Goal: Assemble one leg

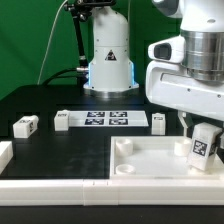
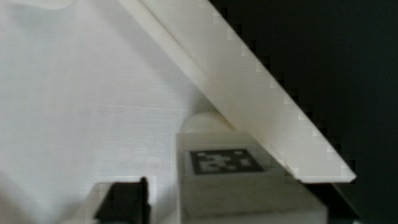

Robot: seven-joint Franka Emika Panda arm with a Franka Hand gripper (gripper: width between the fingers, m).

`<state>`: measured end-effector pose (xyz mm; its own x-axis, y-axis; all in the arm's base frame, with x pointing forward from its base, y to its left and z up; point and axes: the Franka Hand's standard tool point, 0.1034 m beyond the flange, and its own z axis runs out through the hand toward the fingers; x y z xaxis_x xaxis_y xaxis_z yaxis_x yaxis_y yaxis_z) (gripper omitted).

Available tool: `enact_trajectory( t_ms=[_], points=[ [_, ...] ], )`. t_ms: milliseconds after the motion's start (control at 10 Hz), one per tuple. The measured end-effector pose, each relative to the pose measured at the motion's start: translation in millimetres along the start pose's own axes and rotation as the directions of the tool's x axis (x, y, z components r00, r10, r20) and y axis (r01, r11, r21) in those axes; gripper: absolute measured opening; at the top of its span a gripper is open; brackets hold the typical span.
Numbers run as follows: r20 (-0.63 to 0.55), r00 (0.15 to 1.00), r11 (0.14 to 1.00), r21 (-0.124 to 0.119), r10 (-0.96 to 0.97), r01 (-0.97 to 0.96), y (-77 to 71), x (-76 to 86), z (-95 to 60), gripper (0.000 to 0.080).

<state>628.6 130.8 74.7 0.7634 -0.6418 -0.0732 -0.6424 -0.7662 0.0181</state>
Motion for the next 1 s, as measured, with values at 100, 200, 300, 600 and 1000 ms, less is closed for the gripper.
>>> enact_trajectory(
  t_ms=[100,200,300,600,1000],
  points=[
    [0.003,0.995,0.994,-0.012,-0.104,0.104,-0.4,-1.4,-0.5,0.0529],
    [0.001,0.97,0.97,-0.012,-0.245,0.245,-1.4,-1.4,-1.1,0.0615],
    [-0.007,0.95,0.95,-0.008,-0.313,0.313,-4.1,-1.9,-1.7,0.0615],
    [-0.022,0.774,0.774,-0.028,-0.633,0.632,-9.0,-6.1,-4.5,0.0649],
    [-0.012,0.443,0.443,-0.036,-0.896,0.896,-6.3,0.0,-6.2,0.0649]
  ],
)
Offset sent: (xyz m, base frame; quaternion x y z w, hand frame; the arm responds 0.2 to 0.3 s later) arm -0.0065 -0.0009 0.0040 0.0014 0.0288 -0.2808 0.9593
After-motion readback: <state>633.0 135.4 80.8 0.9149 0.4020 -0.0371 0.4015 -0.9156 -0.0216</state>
